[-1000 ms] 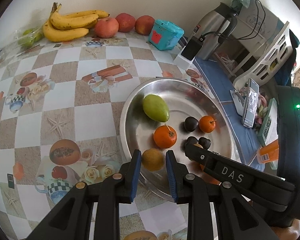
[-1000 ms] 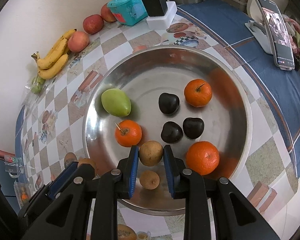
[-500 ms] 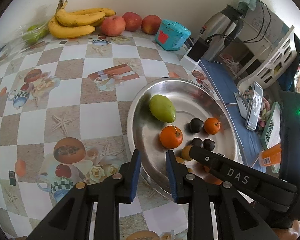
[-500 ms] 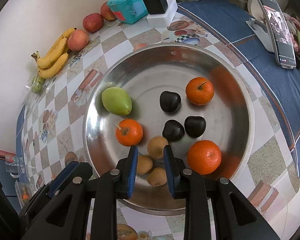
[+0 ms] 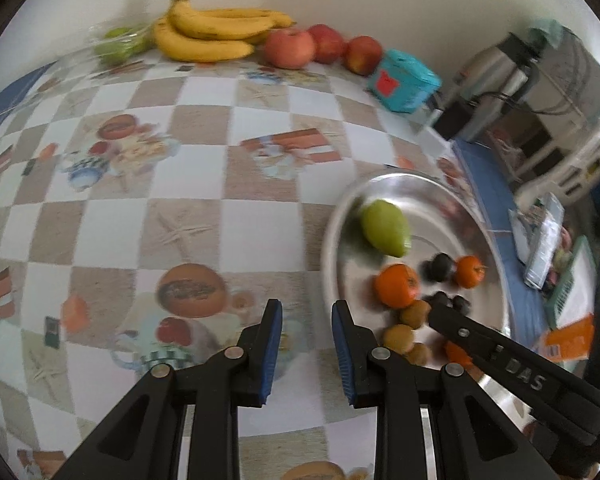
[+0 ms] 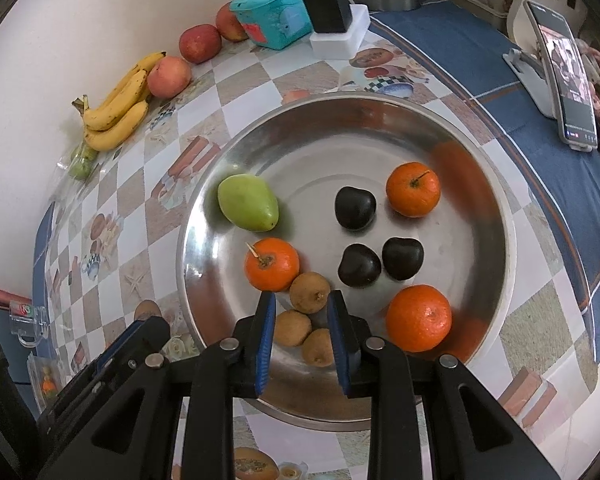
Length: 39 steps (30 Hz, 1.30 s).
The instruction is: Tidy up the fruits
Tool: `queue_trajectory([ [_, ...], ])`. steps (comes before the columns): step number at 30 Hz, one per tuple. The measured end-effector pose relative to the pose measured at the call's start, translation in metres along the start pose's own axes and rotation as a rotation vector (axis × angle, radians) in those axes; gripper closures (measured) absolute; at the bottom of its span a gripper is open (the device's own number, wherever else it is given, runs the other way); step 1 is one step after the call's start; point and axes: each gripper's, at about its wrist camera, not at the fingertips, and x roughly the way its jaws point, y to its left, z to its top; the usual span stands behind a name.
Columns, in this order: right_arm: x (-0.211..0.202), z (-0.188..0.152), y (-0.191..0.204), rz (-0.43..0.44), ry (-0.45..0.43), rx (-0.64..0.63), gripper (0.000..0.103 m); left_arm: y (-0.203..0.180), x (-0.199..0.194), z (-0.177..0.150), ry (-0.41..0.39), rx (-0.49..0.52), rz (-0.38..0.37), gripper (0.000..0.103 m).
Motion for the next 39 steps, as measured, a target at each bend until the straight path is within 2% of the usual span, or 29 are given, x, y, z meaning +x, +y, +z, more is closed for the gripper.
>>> queue_trajectory([
  [5,0.001,0.0,0.006,0.007,0.007,-0.032,0.076,0.021,-0.002,0.0,0.001,-0.086,0.059,0.074],
  [11,0.001,-0.001,0.01,0.005,0.005,-0.058,0.076,0.036,-0.003,0.001,0.0,-0.138,0.128,0.072],
  [12,0.001,-0.001,0.011,0.006,0.005,-0.065,0.076,0.037,-0.002,0.001,0.001,-0.142,0.138,0.067],
  [14,0.002,-0.001,0.013,0.006,0.006,-0.078,0.076,0.04,-0.001,0.0,0.007,-0.154,0.159,0.032],
  [18,0.004,-0.001,0.017,-0.005,0.007,-0.108,0.075,0.044,-0.003,0.0,0.003,-0.162,0.184,0.028],
  [20,0.005,-0.002,0.02,-0.009,0.006,-0.125,0.064,0.046,-0.002,0.0,0.004,-0.166,0.21,0.014],
  [21,0.005,-0.002,0.021,-0.011,0.005,-0.131,0.062,0.047,-0.002,0.0,0.004,-0.17,0.222,0.01],
  [23,0.006,-0.003,0.022,-0.019,0.006,-0.143,0.05,0.05,-0.001,-0.001,0.005,-0.183,0.243,0.003],
  [27,0.01,-0.005,0.026,-0.032,0.01,-0.172,0.047,0.057,0.0,-0.002,0.008,-0.198,0.266,0.001],
  [29,0.01,-0.005,0.027,-0.042,0.008,-0.188,0.038,0.059,0.001,-0.002,0.011,-0.206,0.277,0.0],
  [33,0.01,-0.007,0.03,-0.037,0.001,-0.2,0.034,0.064,0.004,-0.002,0.019,-0.207,0.299,0.0],
  [36,0.01,-0.009,0.034,-0.043,-0.006,-0.22,0.027,0.067,0.005,-0.003,0.025,-0.206,0.319,0.0],
  [38,0.01,-0.01,0.035,-0.05,-0.014,-0.228,0.018,0.071,0.006,-0.003,0.029,-0.214,0.324,0.0],
  [39,0.01,-0.01,0.034,-0.052,-0.018,-0.227,0.018,0.072,0.005,-0.003,0.029,-0.218,0.324,0.0],
])
